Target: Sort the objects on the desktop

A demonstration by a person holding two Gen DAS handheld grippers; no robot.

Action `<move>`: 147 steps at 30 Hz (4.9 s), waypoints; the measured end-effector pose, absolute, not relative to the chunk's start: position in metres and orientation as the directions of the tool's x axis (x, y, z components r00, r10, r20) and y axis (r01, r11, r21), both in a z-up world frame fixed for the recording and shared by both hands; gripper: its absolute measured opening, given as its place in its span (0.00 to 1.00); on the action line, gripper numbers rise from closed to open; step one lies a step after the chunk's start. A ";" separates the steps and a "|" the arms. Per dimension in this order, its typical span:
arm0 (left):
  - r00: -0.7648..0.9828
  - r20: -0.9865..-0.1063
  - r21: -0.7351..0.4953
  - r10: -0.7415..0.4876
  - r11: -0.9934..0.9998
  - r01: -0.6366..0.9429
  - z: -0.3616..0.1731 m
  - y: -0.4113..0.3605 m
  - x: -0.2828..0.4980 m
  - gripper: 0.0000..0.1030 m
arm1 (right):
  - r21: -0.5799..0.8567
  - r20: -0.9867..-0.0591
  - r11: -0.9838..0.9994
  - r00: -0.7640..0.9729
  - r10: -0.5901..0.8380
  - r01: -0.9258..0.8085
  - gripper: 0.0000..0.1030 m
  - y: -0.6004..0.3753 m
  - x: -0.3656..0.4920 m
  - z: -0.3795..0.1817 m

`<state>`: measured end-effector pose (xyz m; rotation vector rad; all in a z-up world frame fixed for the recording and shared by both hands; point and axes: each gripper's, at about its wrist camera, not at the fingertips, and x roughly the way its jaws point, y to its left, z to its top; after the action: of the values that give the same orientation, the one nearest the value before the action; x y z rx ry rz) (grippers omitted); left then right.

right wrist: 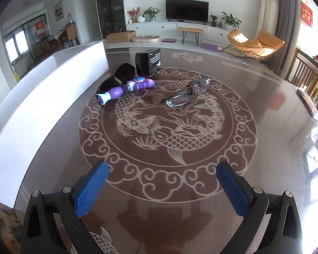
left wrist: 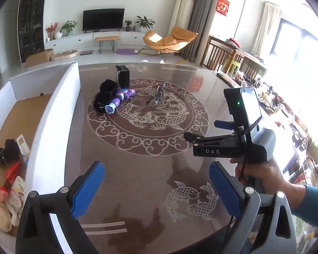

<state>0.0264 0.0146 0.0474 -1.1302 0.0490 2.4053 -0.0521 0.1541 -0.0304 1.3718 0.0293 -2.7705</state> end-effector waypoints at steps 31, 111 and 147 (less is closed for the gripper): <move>-0.570 -0.810 0.006 0.141 -0.969 -0.248 -0.055 0.036 -0.079 1.00 | -0.010 -0.813 -1.000 -0.582 0.015 -0.013 1.00 0.188 -0.041 -0.067; -0.570 -0.810 0.006 0.140 -0.969 -0.247 -0.054 0.036 -0.079 1.00 | -0.010 -0.814 -1.000 -0.581 0.016 -0.014 1.00 0.189 -0.040 -0.067; -0.570 -0.810 0.006 0.140 -0.969 -0.247 -0.054 0.036 -0.079 1.00 | -0.010 -0.814 -1.000 -0.581 0.016 -0.014 1.00 0.188 -0.041 -0.067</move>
<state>-0.0786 0.0361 -0.0538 -1.3254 0.1748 2.5984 -0.0408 0.1883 -0.0666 1.4451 0.0031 -2.8089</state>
